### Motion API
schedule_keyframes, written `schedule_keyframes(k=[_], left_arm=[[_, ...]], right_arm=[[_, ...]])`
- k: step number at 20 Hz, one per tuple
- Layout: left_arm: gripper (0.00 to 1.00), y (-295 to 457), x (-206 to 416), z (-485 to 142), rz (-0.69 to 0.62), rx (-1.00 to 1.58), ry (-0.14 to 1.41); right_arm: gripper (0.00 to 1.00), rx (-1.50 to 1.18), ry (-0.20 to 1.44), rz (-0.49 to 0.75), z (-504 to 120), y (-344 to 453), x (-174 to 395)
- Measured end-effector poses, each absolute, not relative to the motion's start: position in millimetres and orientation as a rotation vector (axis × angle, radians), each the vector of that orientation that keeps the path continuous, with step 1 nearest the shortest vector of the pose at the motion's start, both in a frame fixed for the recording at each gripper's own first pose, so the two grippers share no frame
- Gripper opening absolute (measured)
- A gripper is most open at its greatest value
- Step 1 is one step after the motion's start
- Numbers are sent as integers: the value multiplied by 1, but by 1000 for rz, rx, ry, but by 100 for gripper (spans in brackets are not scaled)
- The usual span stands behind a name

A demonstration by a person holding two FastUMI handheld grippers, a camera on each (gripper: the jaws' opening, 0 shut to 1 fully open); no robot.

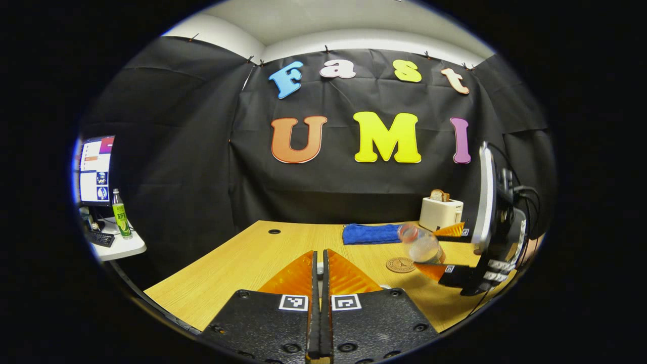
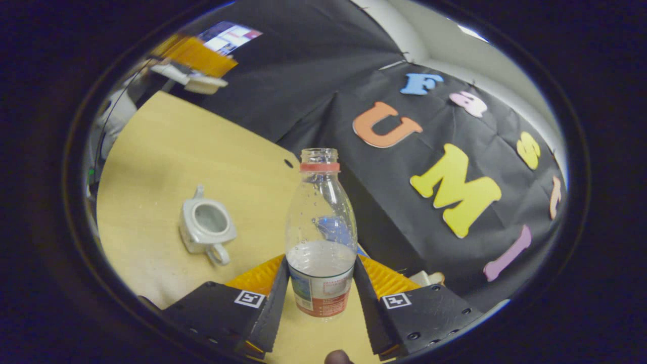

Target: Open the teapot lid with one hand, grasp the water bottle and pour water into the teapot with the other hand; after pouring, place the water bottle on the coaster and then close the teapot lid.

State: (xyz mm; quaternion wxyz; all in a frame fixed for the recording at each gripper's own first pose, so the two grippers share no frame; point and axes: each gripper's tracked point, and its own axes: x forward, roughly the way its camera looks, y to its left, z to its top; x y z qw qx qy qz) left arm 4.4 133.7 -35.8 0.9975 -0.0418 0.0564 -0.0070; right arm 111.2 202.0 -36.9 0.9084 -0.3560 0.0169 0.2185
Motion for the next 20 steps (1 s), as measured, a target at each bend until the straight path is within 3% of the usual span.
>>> schedule_keyframes(k=[5,9,20], left_arm=[[3,125,4,-37,-30,-68,112],[3,123,7,-39,-31,-60,116],[3,135,13,-57,-3,-59,158]], right_arm=[[69,-337,31,407,0,175,150],[70,-99,102,423,-16,169,191],[71,-25,144,444,-59,193,231]])
